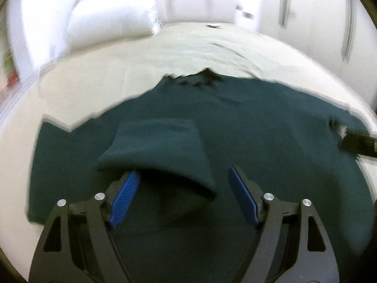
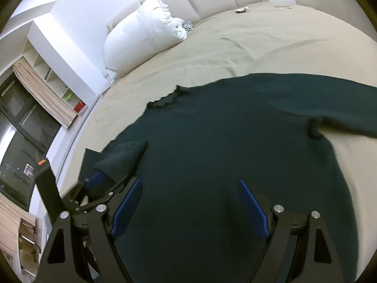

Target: Fold small clothes

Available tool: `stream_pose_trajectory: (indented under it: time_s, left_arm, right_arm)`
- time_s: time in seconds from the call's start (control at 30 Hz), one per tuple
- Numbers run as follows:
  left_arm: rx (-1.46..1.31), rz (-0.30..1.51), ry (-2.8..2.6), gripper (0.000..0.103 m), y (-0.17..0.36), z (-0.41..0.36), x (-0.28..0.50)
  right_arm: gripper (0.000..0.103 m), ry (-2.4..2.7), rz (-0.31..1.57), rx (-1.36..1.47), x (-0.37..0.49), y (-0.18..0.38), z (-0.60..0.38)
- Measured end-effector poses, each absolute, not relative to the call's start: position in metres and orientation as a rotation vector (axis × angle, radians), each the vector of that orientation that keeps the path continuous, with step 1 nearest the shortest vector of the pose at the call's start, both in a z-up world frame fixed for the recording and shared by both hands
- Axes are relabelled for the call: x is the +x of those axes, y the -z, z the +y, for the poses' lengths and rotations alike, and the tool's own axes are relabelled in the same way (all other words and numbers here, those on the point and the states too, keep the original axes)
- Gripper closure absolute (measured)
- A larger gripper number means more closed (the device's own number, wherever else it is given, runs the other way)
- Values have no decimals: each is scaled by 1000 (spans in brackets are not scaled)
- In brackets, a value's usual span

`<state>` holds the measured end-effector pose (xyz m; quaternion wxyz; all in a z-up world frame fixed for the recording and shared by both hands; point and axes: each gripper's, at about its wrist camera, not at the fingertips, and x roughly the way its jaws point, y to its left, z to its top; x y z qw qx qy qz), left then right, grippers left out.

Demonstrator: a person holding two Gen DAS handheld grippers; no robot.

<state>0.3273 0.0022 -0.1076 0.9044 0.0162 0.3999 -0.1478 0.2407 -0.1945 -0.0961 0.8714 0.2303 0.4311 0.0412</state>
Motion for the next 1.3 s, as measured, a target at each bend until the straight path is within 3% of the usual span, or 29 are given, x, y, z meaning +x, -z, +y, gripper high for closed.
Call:
stream_pose_trajectory:
  time_s: [0.13, 0.23, 0.3, 0.33, 0.37, 0.5, 0.63, 0.7, 0.77, 0.8, 1.03, 1.3]
  left_arm:
    - [-401, 935, 303, 26, 125, 63, 354]
    - [-525, 922, 295, 30, 123, 74, 371]
    - [-548, 915, 271, 54, 120, 73, 382]
    - [-519, 921, 249, 72, 117, 67, 387]
    - [-472, 922, 236, 73, 113, 58, 390]
    - [5, 827, 345, 73, 93, -39, 371]
    - [228, 778, 477, 72, 96, -101, 344]
    - [169, 796, 501, 70, 93, -96, 343]
    - [109, 786, 495, 34, 84, -76, 339]
    - [61, 762, 484, 30, 76, -59, 339]
    - [-251, 702, 380, 29, 59, 59, 327]
    - [-405, 726, 353, 29, 83, 102, 305]
  right_arm:
    - [18, -87, 911, 489, 229, 102, -194]
    - [18, -57, 923, 526, 219, 111, -208]
    - [18, -31, 919, 562, 213, 113, -220]
    - [18, -22, 913, 575, 210, 113, -225]
    - [18, -4, 898, 589, 204, 112, -234]
    - [18, 52, 850, 622, 193, 109, -262]
    - [18, 100, 838, 651, 188, 109, -285]
    - [18, 98, 846, 638, 189, 109, -287]
    - [18, 83, 854, 602, 194, 107, -282]
    - [18, 68, 858, 582, 198, 106, -278]
    - [18, -146, 926, 535, 258, 108, -217]
    - [19, -67, 1115, 598, 315, 150, -196]
